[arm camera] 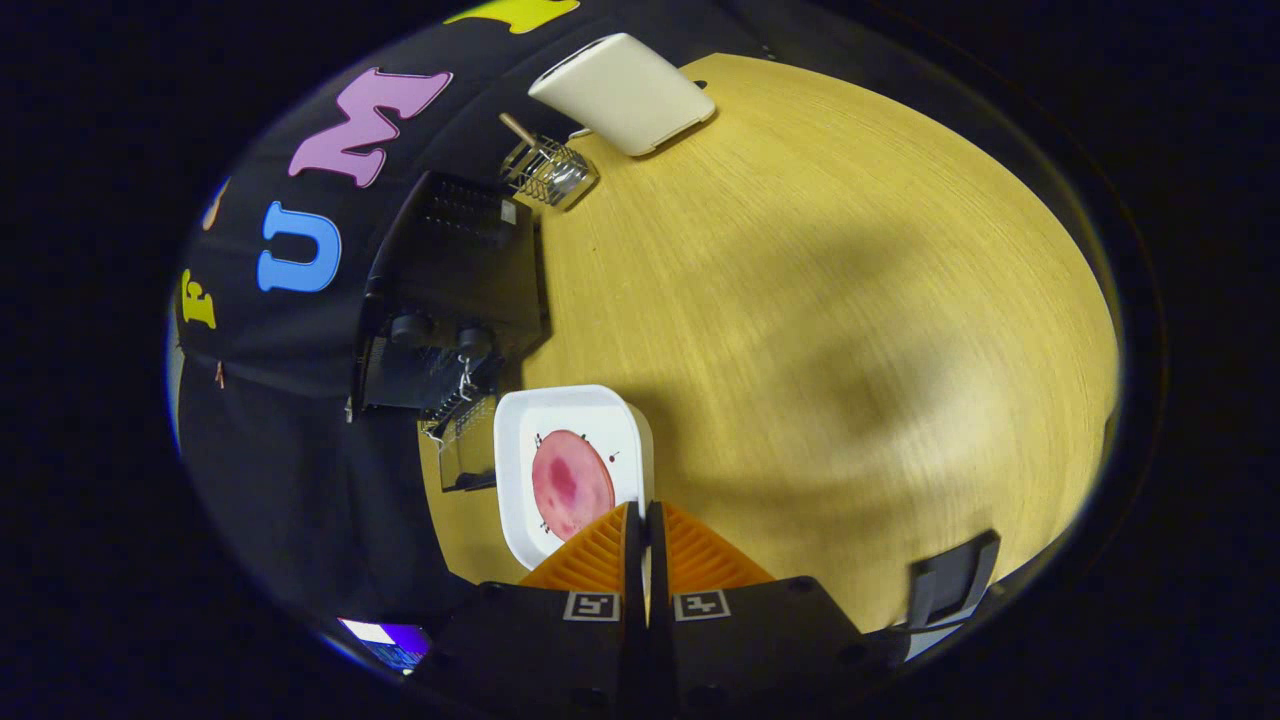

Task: Open the toaster oven, put the food inside, and close the toaster oven door.

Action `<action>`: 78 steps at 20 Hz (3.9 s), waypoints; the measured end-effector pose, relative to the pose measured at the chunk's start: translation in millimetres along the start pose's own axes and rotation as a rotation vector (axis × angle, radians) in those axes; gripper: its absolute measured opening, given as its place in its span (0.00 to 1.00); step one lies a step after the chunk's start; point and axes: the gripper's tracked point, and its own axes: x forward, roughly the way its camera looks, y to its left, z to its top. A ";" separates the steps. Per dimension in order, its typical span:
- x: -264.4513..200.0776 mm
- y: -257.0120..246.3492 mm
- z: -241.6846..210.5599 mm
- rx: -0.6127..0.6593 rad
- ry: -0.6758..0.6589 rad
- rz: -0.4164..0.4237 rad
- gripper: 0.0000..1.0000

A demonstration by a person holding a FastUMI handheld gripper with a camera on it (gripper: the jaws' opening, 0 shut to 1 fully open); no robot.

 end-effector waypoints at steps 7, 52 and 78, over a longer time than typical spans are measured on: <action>11.7 89.1 -43.6 0.085 -0.066 0.059 0.05; 203.9 270.0 20.8 1.062 -0.487 0.147 0.39; 95.2 266.1 -123.5 -0.299 -0.185 -0.078 0.99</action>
